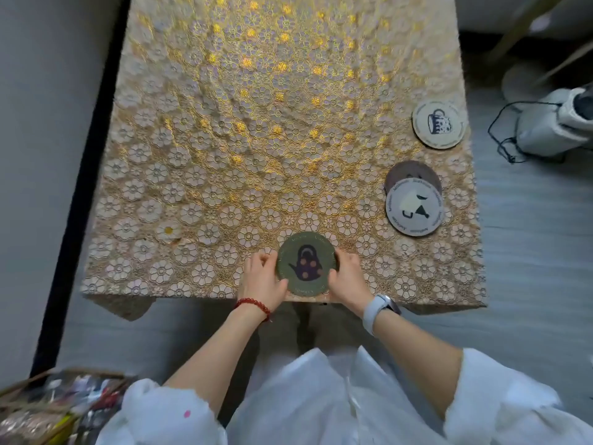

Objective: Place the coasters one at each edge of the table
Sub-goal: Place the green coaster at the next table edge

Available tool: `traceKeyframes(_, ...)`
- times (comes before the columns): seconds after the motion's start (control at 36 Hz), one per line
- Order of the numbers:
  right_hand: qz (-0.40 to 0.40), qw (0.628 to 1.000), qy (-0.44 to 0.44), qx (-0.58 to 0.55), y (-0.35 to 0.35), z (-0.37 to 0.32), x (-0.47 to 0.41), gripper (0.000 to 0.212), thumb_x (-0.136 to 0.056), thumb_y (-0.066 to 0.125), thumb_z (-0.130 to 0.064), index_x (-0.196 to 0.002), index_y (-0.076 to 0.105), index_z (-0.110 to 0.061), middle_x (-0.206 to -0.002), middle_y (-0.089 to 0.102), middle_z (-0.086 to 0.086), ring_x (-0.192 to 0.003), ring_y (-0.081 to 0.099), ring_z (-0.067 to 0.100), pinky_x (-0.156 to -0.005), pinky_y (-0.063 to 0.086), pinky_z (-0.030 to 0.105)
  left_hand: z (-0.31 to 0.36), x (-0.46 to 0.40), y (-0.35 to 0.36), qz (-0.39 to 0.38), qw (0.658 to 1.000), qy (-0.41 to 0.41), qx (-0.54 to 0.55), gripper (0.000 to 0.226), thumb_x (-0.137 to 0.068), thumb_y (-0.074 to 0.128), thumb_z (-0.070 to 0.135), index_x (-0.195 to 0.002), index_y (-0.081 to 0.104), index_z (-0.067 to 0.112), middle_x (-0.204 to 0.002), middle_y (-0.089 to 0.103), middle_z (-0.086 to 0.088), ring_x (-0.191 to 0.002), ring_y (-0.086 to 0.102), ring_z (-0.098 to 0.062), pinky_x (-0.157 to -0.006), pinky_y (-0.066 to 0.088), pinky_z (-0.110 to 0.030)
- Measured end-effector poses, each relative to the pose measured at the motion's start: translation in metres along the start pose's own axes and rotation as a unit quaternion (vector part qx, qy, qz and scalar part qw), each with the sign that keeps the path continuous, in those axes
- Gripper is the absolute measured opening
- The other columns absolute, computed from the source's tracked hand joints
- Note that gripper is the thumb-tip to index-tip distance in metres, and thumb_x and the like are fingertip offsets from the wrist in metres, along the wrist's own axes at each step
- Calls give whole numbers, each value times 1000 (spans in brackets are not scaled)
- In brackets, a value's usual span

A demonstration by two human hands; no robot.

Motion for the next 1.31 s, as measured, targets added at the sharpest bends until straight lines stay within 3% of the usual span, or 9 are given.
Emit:
traceKeyframes(0.08,21,1000,13,-15,10,-5,4,47,-84,41,-3,-129,34,-9,-129,32,19,-113,37,28,-97,36,38,-2,-4,-1,0,1000,2,13,61,-79,60,27,-134,35,16,-124,41,-11,-118,36,-25,-99,38,-39)
traceKeyframes(0.17,41,999,17,-22,11,-6,6,46,-83,41,-2,-128,34,-9,-126,34,17,-106,40,27,-92,38,37,-4,-5,-3,-3,999,7,33,59,-80,60,24,-133,37,15,-122,42,-11,-116,37,-24,-98,38,-36)
traceKeyframes(0.31,16,999,21,-28,12,-4,10,43,-85,37,-1,-127,35,-10,-134,27,20,-114,42,31,-100,36,41,-8,-7,-5,-7,999,18,34,59,-81,59,22,-135,35,16,-123,42,-10,-117,36,-23,-100,37,-37)
traceKeyframes(0.5,12,999,3,-38,10,-3,10,41,-85,35,2,-126,37,-7,-123,34,15,-96,39,19,-91,32,25,-13,0,-5,30,995,43,-90,72,-75,64,35,-136,28,27,-135,34,-10,-128,25,-27,-108,23,-47)
traceKeyframes(0.64,1,999,-15,-41,10,-3,12,45,-85,34,4,-127,38,-10,-118,35,12,-93,36,15,-88,28,19,-20,3,-2,48,990,58,-119,78,-72,67,42,-136,25,31,-145,24,-9,-136,14,-27,-111,14,-51)
traceKeyframes(0.75,9,1000,-22,-3,11,-1,14,49,-85,35,3,-131,32,-13,-111,34,8,-90,44,20,-85,39,28,-20,3,-1,62,989,62,-119,77,-71,68,42,-135,26,32,-144,25,-9,-135,15,-27,-111,14,-51)
traceKeyframes(0.86,3,996,-50,72,14,-3,18,50,-82,42,1,-129,30,-10,-115,33,12,-100,43,28,-89,47,43,-21,4,-1,66,987,69,-132,79,-72,67,44,-136,24,32,-144,25,-8,-135,15,-27,-110,15,-50)
traceKeyframes(1.14,9,994,-64,90,14,-1,21,54,-82,42,0,-133,26,-10,-122,31,14,-113,34,28,-96,42,41,-18,7,-4,53,986,74,-142,78,-74,63,46,-138,21,32,-145,22,-7,-136,12,-27,-111,14,-51)
traceKeyframes(1.31,28,997,-58,50,3,4,18,47,-88,38,-6,-134,30,-13,-124,38,12,-110,44,26,-98,42,39,-21,-2,-14,44,993,56,-89,67,-73,64,40,-132,34,31,-138,34,-7,-131,25,-25,-110,17,-49)
Point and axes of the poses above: each hand's wrist, its own x-axis away from the middle knuckle, its own y-axis out of the palm, z = x × y, the point moved 4 cm from there along -x, towards the middle knuckle
